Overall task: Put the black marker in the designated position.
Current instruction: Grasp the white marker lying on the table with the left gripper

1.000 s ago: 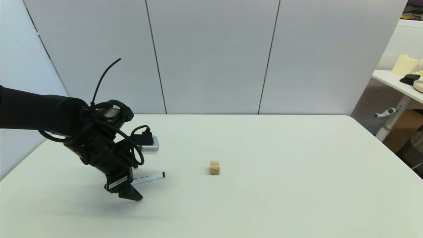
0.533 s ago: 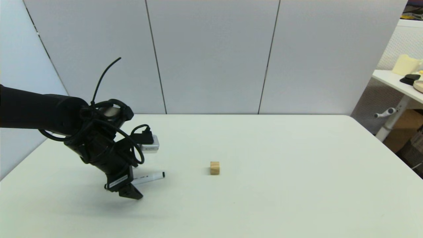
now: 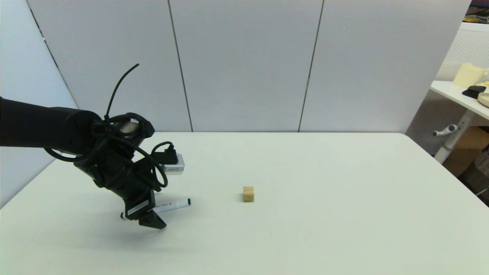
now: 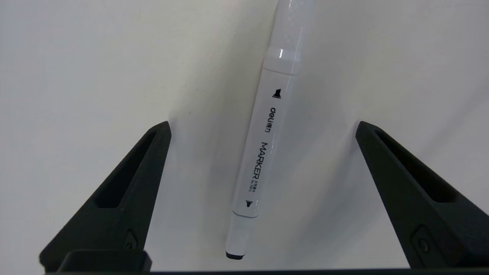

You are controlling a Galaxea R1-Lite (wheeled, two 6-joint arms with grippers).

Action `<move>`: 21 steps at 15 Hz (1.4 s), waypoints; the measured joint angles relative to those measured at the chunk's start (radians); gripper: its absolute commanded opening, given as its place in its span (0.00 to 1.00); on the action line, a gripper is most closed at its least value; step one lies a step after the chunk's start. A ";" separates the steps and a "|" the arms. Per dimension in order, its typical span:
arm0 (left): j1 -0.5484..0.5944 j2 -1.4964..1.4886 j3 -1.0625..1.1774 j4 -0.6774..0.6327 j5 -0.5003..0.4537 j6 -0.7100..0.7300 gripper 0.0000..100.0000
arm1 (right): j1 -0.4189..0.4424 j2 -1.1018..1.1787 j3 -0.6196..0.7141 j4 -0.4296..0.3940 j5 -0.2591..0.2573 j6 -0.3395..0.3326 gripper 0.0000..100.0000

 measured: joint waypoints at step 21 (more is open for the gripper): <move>0.000 0.006 0.003 0.030 -0.024 0.013 0.00 | 0.000 0.000 0.000 0.000 0.000 0.000 1.00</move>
